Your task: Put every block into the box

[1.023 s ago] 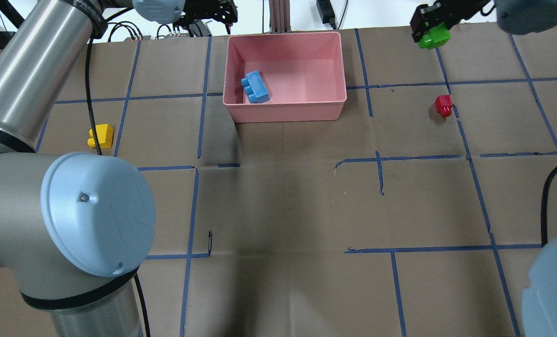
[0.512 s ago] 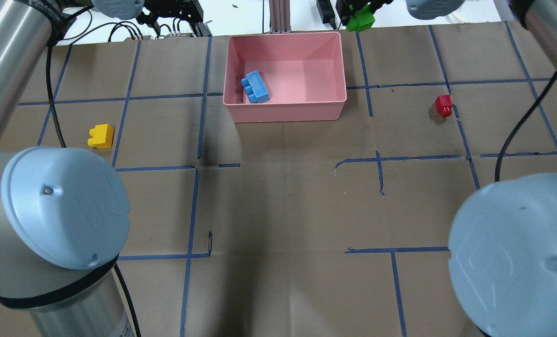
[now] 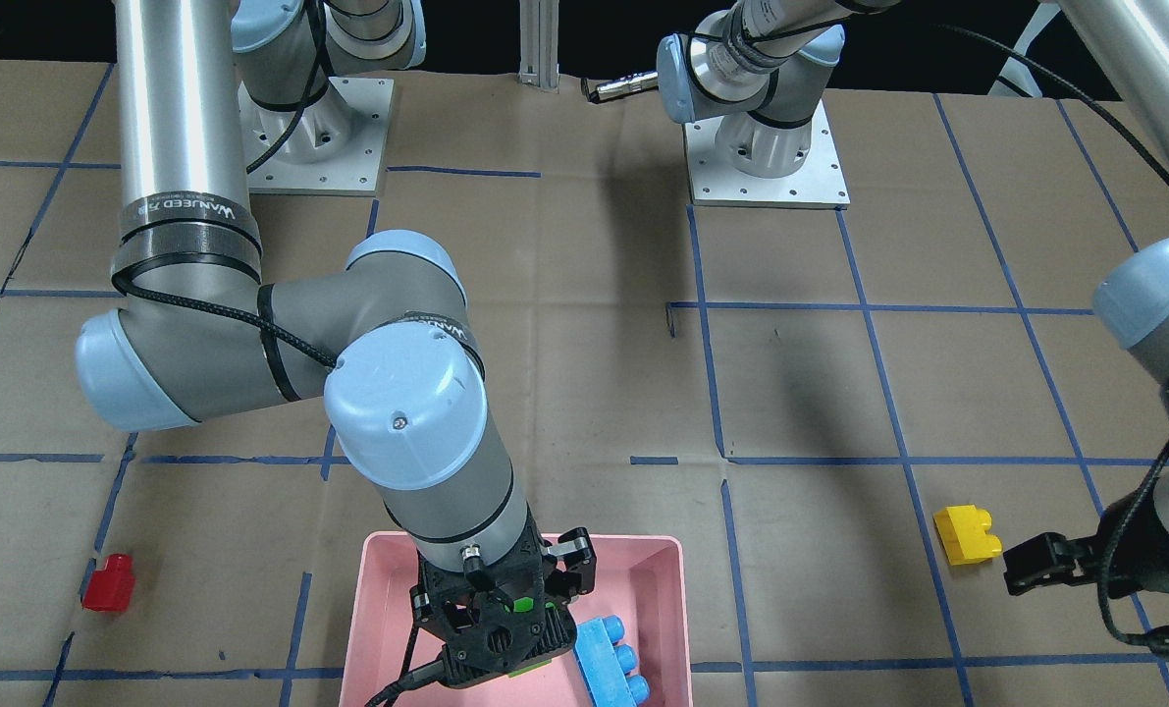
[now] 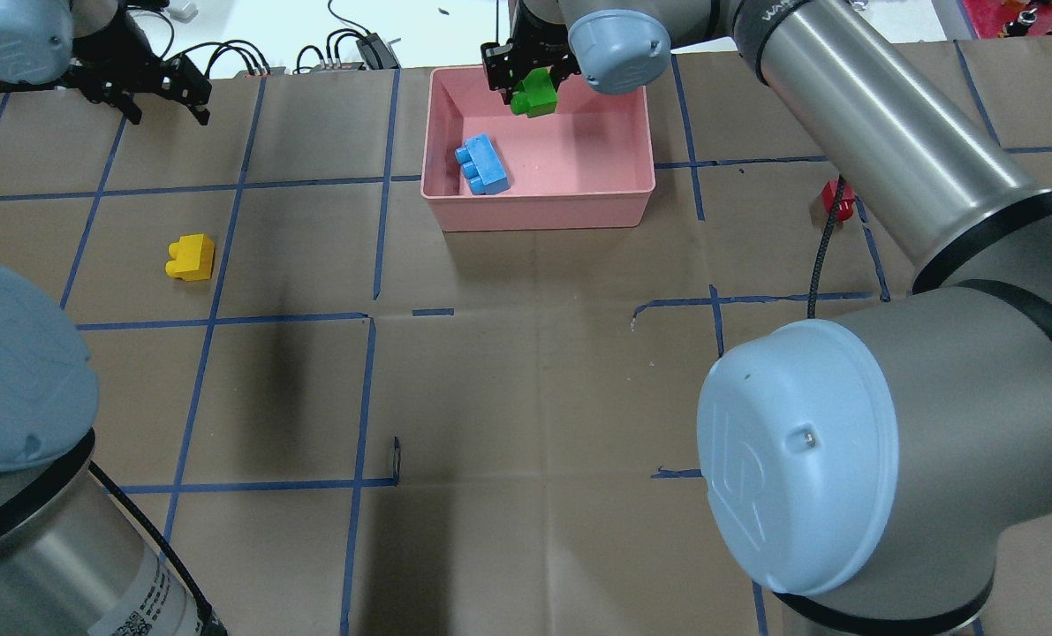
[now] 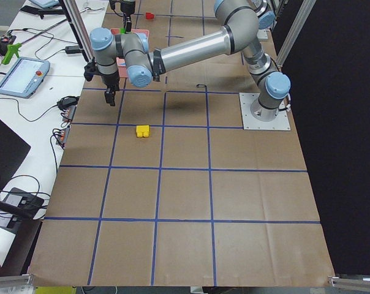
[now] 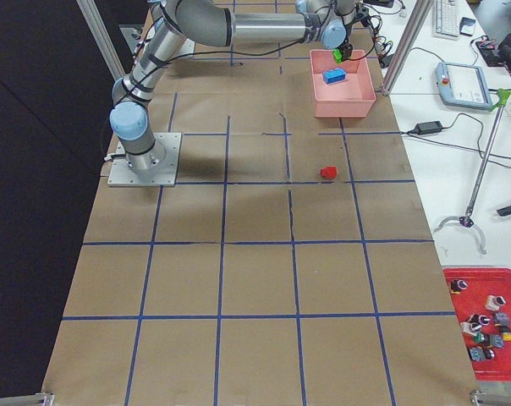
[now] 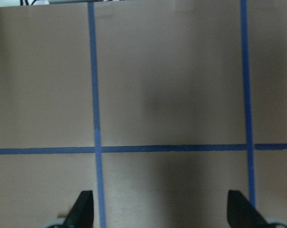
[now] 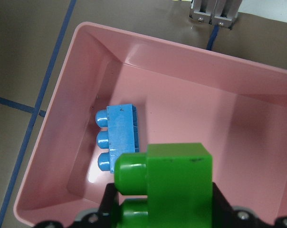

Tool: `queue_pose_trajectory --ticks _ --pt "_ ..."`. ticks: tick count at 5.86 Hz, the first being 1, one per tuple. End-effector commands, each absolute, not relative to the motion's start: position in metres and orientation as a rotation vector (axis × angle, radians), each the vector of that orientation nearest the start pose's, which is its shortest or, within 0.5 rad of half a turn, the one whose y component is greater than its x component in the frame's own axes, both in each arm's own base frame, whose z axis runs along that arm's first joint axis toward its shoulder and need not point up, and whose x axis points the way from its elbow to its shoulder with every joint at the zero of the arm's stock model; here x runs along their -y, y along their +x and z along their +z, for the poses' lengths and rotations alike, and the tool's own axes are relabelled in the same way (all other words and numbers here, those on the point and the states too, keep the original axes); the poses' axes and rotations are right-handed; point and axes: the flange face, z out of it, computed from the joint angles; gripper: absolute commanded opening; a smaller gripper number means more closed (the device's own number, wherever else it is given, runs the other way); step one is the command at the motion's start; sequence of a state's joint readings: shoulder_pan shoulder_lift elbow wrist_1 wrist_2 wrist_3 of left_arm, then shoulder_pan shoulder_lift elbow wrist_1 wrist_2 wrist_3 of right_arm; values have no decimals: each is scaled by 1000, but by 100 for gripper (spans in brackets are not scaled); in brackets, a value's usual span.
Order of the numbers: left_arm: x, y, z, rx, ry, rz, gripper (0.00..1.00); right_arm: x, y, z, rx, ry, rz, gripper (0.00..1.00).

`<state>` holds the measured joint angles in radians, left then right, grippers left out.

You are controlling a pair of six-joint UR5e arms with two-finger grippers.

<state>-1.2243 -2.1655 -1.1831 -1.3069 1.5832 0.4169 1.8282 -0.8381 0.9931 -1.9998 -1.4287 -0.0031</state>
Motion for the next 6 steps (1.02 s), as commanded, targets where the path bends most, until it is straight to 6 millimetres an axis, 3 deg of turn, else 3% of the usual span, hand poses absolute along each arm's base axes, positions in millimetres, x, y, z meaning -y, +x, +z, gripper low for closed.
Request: queue_pose_trajectory --ticks 1,2,3,4,5,6 --pt "695 173 292 -3139 123 50 97 732 346 340 -2914 -420 -357 100" --pt "690 170 275 -3132 120 36 97 735 338 340 -2924 -411 -360 100" --pt "684 167 254 -3119 84 -15 97 735 322 359 -2937 -391 -387 100" --pt "683 163 237 -3120 -40 -30 97 743 281 375 -3045 -413 -441 100" --pt "682 161 225 -3133 -86 -21 97 745 225 389 -3125 -424 -408 100" --pt "677 157 216 -3157 -135 -6 97 730 176 399 -3151 -346 -361 100"
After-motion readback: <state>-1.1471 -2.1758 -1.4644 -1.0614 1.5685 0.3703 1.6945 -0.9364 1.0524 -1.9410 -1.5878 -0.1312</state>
